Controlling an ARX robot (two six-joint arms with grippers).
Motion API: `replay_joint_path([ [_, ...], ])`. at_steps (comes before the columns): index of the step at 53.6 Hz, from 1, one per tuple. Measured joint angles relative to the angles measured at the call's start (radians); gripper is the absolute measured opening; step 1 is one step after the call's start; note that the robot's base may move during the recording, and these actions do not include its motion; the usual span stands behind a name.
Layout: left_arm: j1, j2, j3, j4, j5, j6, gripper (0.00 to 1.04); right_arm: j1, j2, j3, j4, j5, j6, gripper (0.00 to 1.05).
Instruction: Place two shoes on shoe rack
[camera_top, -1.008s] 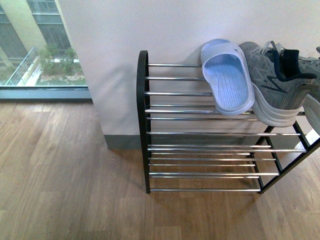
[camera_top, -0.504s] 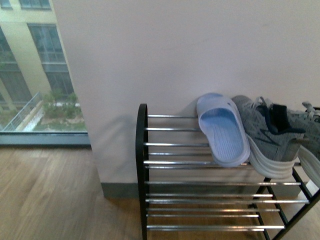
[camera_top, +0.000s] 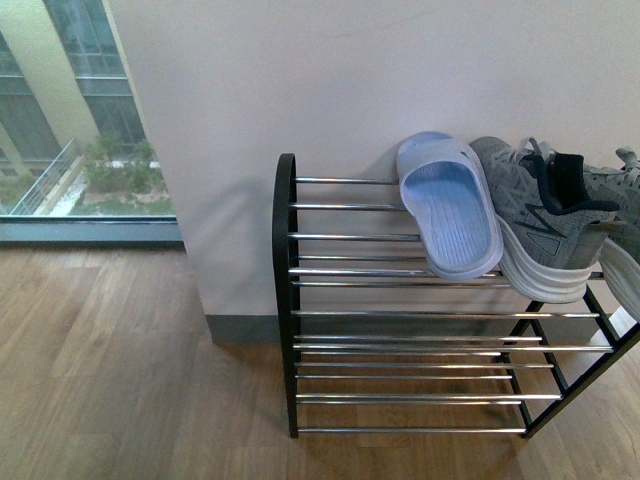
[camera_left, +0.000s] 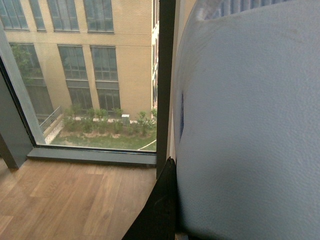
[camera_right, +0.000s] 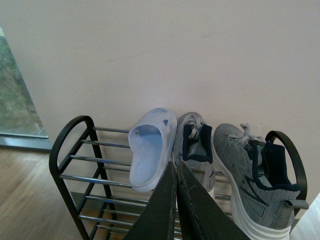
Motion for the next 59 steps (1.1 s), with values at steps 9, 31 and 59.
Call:
replay_joint_path([
  [9,0.0,0.0,0.0,0.0,0.0,0.0,0.02,0.0,-0.086,0.0,-0.08,0.0,0.0,0.02],
  [31,0.0,0.0,0.0,0.0,0.0,0.0,0.02,0.0,-0.264,-0.001,-0.25,0.0,0.0,0.01],
  [59,0.0,0.0,0.0,0.0,0.0,0.0,0.02,0.0,-0.446,0.0,-0.446,0.002,0.0,0.01],
])
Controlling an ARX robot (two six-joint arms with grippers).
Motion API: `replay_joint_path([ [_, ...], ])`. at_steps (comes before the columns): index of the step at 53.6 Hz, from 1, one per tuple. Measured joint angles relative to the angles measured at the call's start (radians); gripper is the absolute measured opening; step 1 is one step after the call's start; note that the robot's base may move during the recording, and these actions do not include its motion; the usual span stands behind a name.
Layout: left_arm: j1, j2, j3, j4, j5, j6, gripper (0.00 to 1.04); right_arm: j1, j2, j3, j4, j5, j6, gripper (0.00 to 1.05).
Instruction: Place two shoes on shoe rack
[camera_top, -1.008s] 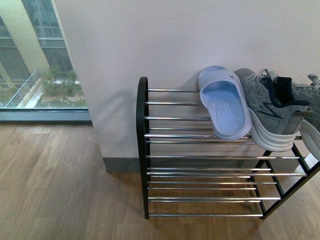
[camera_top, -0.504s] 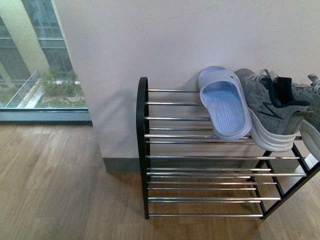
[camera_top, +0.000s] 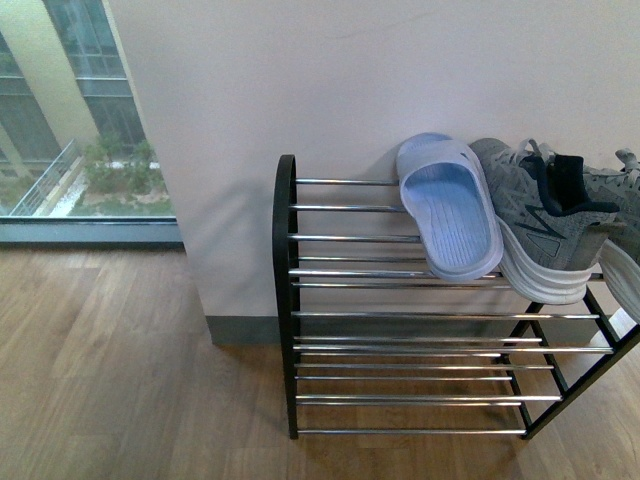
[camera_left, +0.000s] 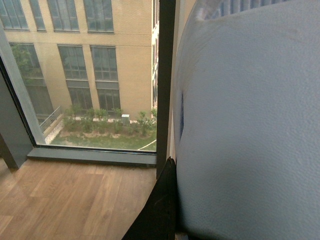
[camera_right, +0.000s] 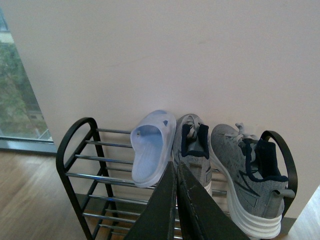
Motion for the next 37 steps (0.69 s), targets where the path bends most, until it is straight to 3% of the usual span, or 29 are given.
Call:
replay_joint_path([
  [4,0.0,0.0,0.0,0.0,-0.001,0.0,0.02,0.0,-0.099,0.0,-0.109,-0.001,0.0,0.01],
  [20,0.0,0.0,0.0,0.0,0.0,0.0,0.02,0.0,-0.127,0.0,-0.119,-0.001,0.0,0.02],
  [37,0.0,0.0,0.0,0.0,0.0,0.0,0.02,0.0,-0.128,0.0,-0.119,-0.001,0.0,0.51],
])
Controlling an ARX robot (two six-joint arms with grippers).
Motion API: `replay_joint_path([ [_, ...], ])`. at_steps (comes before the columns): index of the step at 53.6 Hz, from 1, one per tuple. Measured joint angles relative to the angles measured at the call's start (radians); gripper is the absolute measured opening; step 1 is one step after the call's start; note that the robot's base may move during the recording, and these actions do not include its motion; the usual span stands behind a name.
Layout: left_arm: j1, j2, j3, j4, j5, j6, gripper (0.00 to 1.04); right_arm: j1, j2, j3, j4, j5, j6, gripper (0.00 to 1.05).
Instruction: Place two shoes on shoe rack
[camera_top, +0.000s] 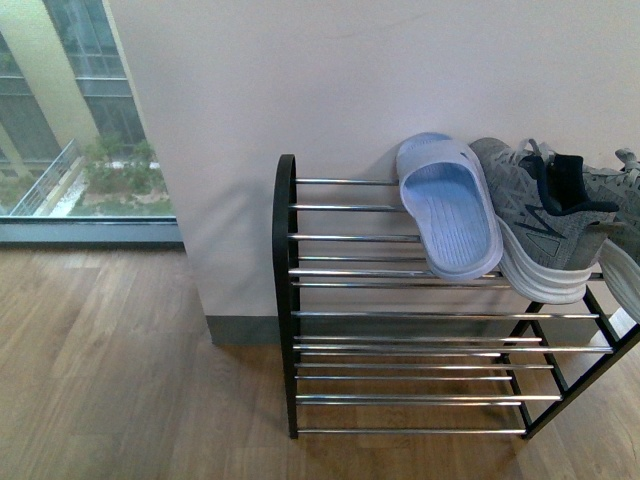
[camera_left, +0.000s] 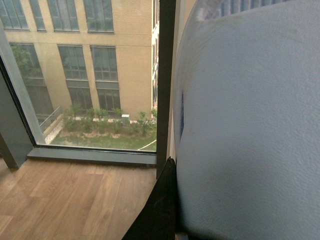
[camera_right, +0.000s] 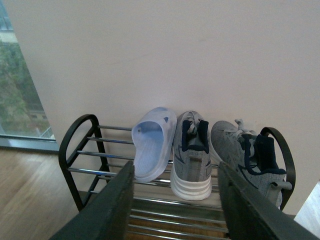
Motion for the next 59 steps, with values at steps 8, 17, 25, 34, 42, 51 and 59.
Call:
replay_joint_path([
  [8,0.0,0.0,0.0,0.0,0.0,0.0,0.02,0.0,0.0,0.0,0.0,0.0,0.0,0.83],
  [17,0.0,0.0,0.0,0.0,-0.005,0.0,0.02,0.0,-0.001,0.0,0.0,-0.004,0.0,0.95],
  [25,0.0,0.0,0.0,0.0,0.002,0.0,0.02,0.002,-0.002,0.0,0.0,0.002,0.0,0.95],
  [34,-0.071,0.169,0.064,-0.048,-0.247,-0.146,0.02,0.002,-0.002,0.0,-0.001,0.005,0.0,0.95],
  [42,-0.01,0.665,0.235,0.248,-0.133,-0.379,0.02,0.002,-0.002,0.0,-0.001,0.0,0.0,0.95],
  [51,-0.002,1.158,0.457,0.334,0.008,-0.417,0.02,0.002,-0.002,0.0,-0.001,0.0,0.0,0.95],
  [59,-0.052,1.508,0.626,0.218,0.074,-0.326,0.02,0.002,-0.002,0.0,-0.001,0.0,0.0,0.95],
])
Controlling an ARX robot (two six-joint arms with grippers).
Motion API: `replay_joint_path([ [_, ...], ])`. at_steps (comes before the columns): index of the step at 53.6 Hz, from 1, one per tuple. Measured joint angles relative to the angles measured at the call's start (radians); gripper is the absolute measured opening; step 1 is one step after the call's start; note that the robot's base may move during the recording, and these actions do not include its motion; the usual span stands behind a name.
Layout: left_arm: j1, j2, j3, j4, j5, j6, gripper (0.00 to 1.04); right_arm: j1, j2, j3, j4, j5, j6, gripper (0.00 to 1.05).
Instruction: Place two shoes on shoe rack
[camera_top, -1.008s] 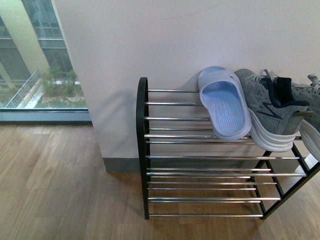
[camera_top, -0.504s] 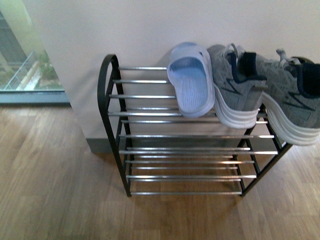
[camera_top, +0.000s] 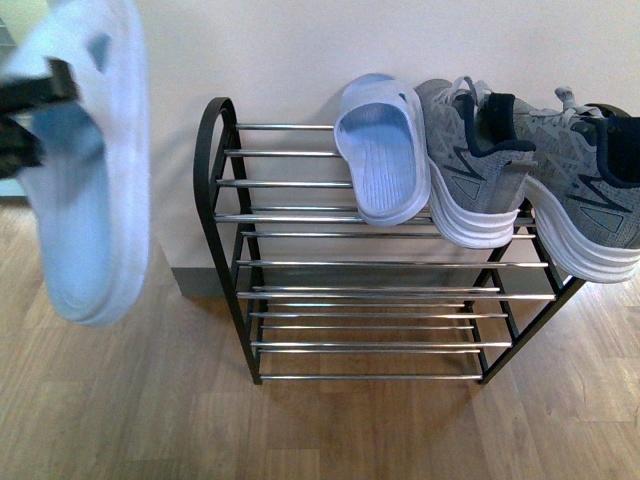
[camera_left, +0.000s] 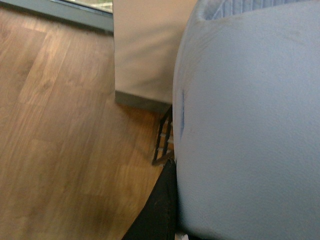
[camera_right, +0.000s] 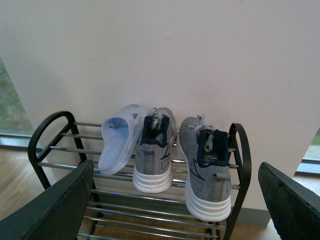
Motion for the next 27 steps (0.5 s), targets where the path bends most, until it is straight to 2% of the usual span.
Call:
replay_joint_path([
  [11,-0.031,0.259,0.301,-0.131,0.018,0.154,0.02,0.0,0.0,0.0,0.0,0.0,0.0,0.95],
  [20,-0.048,0.393,0.475,-0.203,-0.001,0.2,0.02,0.0,0.0,0.0,0.0,0.0,0.0,0.95],
  [27,-0.094,0.539,0.675,-0.278,-0.018,0.206,0.02,0.0,0.0,0.0,0.0,0.0,0.0,0.95],
])
